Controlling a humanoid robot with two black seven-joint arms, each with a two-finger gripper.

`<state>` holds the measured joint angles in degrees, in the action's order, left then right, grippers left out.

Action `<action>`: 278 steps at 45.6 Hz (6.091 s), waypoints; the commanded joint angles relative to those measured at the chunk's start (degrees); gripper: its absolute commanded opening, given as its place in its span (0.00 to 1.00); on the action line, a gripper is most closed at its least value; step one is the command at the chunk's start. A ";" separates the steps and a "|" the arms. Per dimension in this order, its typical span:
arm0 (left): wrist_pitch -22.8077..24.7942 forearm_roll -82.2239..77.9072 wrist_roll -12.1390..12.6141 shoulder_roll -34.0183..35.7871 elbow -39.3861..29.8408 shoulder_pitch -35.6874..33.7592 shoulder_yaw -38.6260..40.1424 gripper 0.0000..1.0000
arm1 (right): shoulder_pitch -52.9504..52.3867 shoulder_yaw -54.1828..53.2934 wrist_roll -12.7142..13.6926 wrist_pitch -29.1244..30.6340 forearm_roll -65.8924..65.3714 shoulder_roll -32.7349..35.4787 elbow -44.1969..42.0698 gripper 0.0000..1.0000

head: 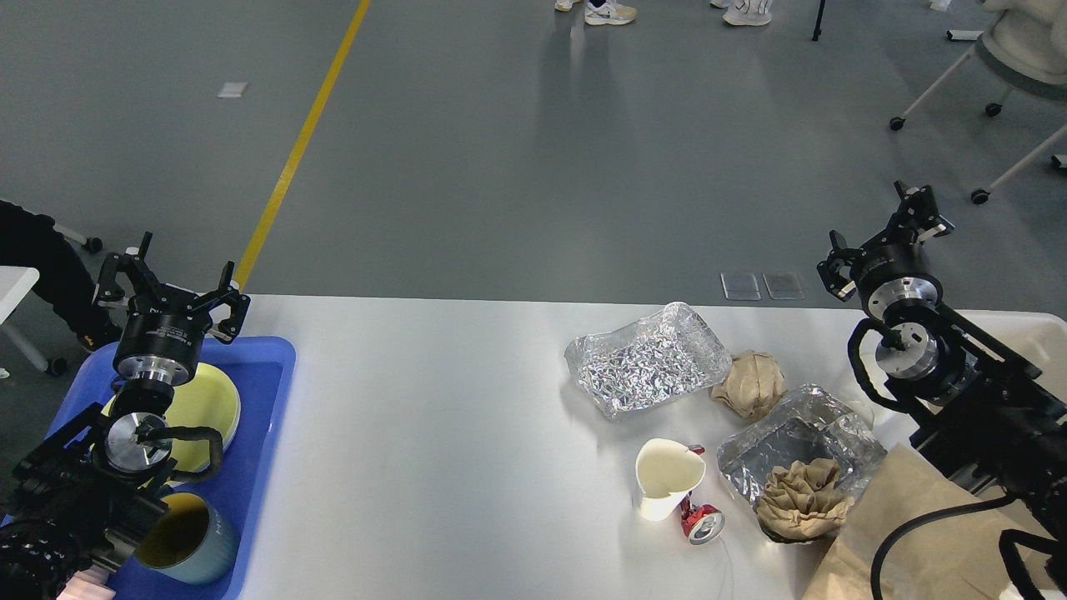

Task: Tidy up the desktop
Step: 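Lift the right gripper up away from the paper bag, then lower the right gripper onto the white paper cup, then grasp the white paper cup and carry it into the white bin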

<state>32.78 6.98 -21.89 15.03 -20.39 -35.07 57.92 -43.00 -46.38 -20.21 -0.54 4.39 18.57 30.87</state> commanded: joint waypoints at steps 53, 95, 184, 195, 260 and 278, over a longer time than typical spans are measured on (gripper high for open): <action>0.00 0.05 0.00 0.00 0.00 0.09 0.00 0.97 | -37.67 91.72 22.85 25.68 -8.17 -4.68 0.69 1.00; 0.00 0.05 0.00 -0.08 0.00 0.09 0.00 0.97 | -70.29 105.44 22.85 55.54 -6.41 -3.36 33.03 1.00; 0.00 0.05 0.00 0.00 0.00 0.09 0.00 0.97 | -38.47 96.39 23.55 39.04 -4.83 -4.77 24.85 0.00; 0.00 0.05 0.00 0.00 0.00 0.09 0.00 0.97 | -46.19 93.84 23.47 40.62 -4.91 1.90 30.91 0.00; 0.00 0.05 0.00 0.00 0.00 0.09 0.00 0.97 | -12.81 83.21 23.47 7.13 -4.74 20.37 -13.38 1.00; 0.00 0.05 0.00 0.00 0.00 0.09 0.00 0.97 | -15.60 83.29 23.29 7.75 -3.86 16.51 -12.06 1.00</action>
<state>32.78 7.03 -21.88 15.02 -20.38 -34.98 57.92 -54.54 36.84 3.21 6.69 -0.28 37.27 17.46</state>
